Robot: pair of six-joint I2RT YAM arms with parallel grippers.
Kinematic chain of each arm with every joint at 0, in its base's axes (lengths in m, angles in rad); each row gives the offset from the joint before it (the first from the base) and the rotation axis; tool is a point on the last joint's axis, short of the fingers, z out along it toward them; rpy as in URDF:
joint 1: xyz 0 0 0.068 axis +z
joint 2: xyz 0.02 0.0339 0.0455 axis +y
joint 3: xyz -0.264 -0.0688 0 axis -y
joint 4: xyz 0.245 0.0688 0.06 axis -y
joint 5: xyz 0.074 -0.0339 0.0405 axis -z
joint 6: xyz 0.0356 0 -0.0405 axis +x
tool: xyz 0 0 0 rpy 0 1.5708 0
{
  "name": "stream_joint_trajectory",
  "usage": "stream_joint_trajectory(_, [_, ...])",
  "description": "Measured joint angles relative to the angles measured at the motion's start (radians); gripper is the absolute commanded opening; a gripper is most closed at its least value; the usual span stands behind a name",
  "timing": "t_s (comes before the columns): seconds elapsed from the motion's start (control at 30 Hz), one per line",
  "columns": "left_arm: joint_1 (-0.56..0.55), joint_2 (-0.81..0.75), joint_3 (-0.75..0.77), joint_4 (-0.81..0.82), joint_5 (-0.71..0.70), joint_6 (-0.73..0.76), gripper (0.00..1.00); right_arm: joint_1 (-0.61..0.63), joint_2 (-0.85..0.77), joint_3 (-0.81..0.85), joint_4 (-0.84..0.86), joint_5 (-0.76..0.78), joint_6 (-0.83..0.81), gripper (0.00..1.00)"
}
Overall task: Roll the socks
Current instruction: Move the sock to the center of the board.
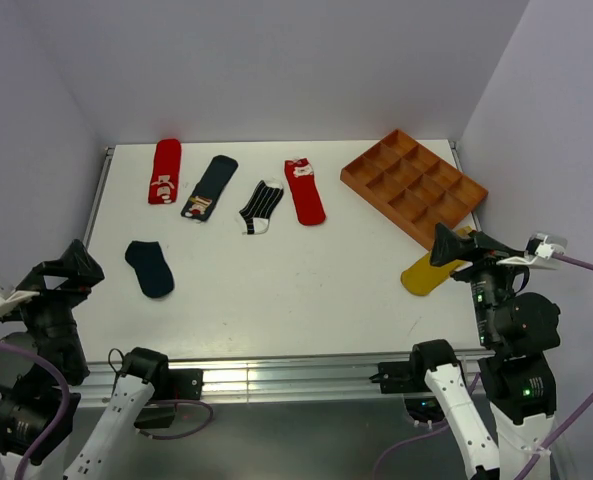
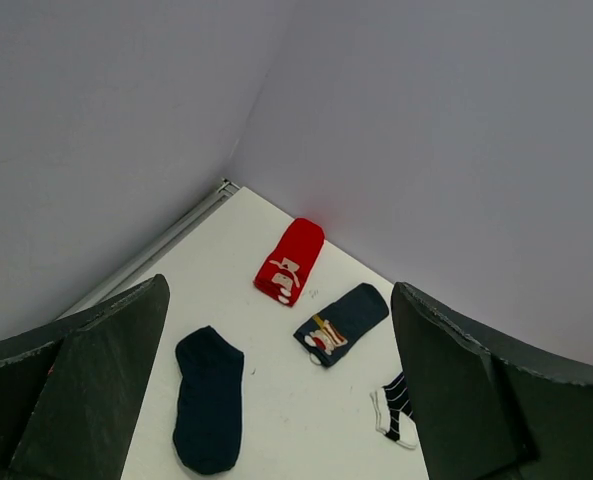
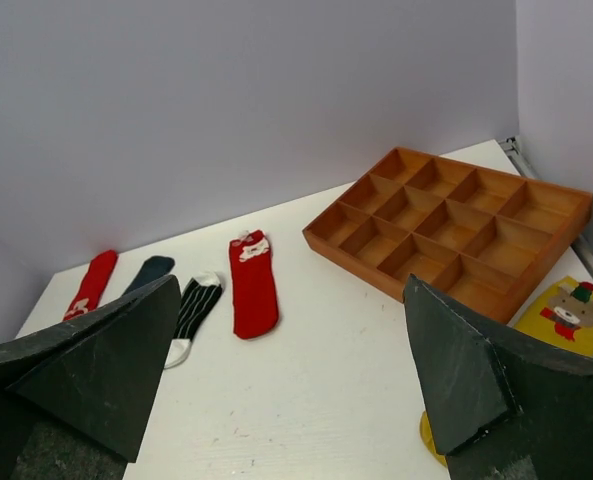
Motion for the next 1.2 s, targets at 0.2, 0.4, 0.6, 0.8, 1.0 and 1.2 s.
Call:
stream_joint_trajectory(0.2, [0.000,0.000,-0.008,0.002,0.004,-0.002,1.00,0.000,-0.001,-0.001,0.003,0.001,0.006,1.00])
stream_joint_trajectory(0.4, [0.000,0.031,-0.048,0.002,0.027,-0.011,0.99,0.000,0.011,-0.031,0.011,-0.021,0.033,1.00])
stream_joint_trajectory(0.6, [0.000,0.112,-0.105,0.004,0.101,-0.057,0.99,0.000,0.081,-0.044,0.014,-0.124,0.079,1.00])
stream_joint_trajectory(0.8, [0.000,0.259,-0.209,0.033,0.208,-0.129,0.99,0.001,0.204,-0.083,0.053,-0.307,0.153,1.00])
stream_joint_trajectory(1.0, [0.000,0.481,-0.286,0.091,0.269,-0.213,0.99,0.001,0.255,-0.151,0.087,-0.420,0.198,1.00])
stream_joint_trajectory(1.2, [0.021,0.755,-0.272,0.152,0.286,-0.301,1.00,0.001,0.251,-0.169,0.126,-0.462,0.216,1.00])
